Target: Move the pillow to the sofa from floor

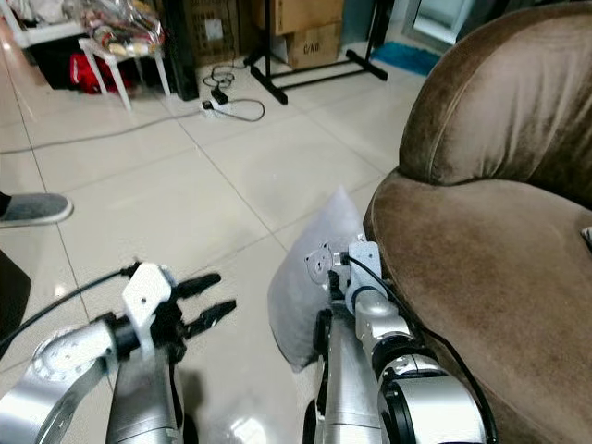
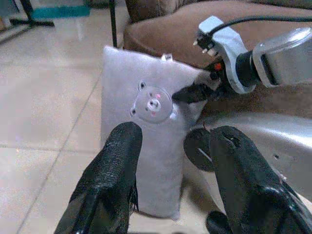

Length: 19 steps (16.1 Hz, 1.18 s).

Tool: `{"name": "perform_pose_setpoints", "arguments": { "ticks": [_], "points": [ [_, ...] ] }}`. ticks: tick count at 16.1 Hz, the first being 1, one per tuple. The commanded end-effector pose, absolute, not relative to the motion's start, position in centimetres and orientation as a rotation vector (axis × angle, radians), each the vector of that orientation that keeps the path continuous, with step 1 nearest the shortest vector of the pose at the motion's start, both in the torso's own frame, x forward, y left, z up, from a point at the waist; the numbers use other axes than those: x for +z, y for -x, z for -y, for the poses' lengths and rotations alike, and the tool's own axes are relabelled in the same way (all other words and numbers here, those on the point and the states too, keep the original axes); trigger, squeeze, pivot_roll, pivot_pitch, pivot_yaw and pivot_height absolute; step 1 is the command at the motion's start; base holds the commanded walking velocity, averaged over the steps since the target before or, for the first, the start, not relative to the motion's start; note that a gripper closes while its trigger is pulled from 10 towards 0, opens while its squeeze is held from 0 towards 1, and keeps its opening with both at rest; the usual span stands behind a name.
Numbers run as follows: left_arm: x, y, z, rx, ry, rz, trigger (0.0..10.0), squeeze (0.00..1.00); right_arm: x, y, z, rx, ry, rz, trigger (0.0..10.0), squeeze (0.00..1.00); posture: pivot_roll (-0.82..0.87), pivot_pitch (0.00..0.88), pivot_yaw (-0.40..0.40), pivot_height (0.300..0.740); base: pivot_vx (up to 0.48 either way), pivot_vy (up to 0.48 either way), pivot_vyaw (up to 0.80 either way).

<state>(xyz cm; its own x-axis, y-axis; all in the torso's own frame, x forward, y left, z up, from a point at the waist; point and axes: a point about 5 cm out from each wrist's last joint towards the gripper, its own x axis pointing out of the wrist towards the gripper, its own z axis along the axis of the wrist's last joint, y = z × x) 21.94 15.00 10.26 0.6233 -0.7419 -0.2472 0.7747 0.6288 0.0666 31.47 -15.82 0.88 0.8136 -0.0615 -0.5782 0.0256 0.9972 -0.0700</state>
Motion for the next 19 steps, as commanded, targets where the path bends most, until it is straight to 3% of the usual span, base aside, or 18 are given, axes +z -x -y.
{"name": "perform_pose_setpoints", "arguments": {
  "ticks": [1, 19],
  "points": [
    [10.4, -21.6, -14.8, -0.883, -0.171, -0.208, 10.0, 0.00, 0.5, -31.1, 16.1, -0.073, 0.048, -0.627, 0.2, 0.00, 0.06, 0.136, -0.043, 0.436, 0.000, 0.000, 0.00],
    [10.5, -21.6, -14.8, -0.891, -0.168, -0.243, 10.0, 0.00, 0.9, -31.5, 15.1, -0.039, 0.026, -0.597, 0.0, 0.00, 0.07, 0.129, -0.033, 0.436, 0.000, 0.000, 0.00]
  ]
}}
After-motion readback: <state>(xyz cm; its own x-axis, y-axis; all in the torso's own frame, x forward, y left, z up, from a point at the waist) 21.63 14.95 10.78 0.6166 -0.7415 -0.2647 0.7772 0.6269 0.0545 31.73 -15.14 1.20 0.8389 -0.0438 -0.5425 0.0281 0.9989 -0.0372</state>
